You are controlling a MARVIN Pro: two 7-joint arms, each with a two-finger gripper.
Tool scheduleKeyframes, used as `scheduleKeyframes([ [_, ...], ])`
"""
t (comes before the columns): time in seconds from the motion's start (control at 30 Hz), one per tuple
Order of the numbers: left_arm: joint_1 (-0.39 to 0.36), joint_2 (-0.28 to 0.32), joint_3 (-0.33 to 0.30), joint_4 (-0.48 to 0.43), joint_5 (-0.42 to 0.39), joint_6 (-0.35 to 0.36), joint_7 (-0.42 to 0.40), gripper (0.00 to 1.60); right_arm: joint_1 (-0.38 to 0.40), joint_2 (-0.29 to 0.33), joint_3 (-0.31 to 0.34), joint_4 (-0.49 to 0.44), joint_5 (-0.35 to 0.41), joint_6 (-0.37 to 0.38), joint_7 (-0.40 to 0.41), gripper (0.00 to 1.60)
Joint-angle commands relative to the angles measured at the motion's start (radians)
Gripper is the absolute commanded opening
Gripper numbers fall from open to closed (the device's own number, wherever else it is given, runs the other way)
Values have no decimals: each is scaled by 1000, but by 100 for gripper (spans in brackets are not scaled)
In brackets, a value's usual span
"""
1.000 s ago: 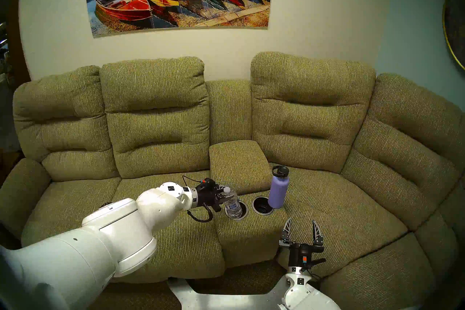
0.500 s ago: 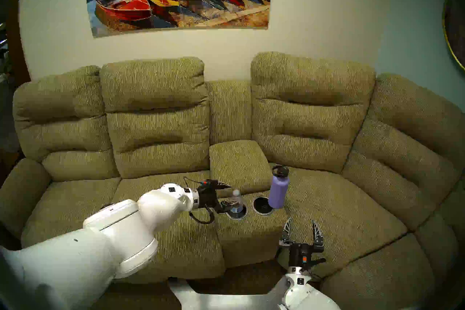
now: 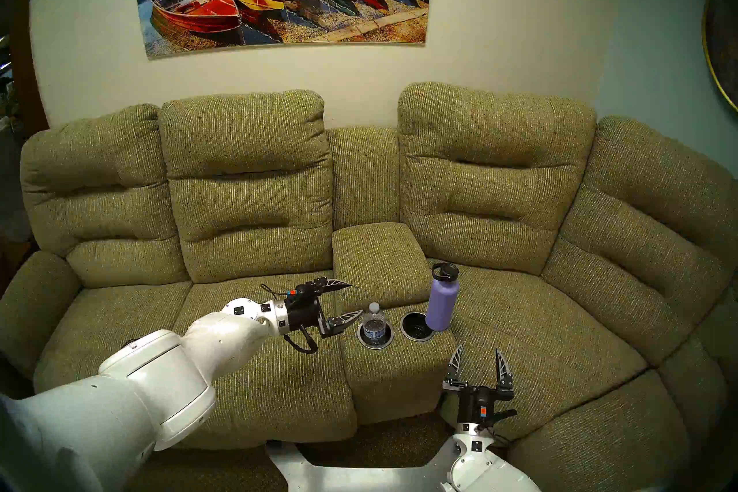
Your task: Put bottles into cup holders
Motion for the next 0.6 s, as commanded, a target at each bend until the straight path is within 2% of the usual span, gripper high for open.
scheduleKeyframes([
  [0.0, 61, 70, -13, -123, -43, -42, -96, 160, 63, -35, -21, -16, -17, 7, 17, 160],
  [0.23, 93, 107, -8, -204, -52, -47, -70, 160, 152, -96, -24, -6, -18, 63, 41, 160],
  [0.53, 132, 159, -3, -309, -66, -47, -44, 160, 262, -166, -11, 48, -13, 180, 81, 160],
  [0.57, 136, 164, -3, -319, -67, -46, -42, 160, 253, -172, 3, 34, -13, 194, 87, 160],
])
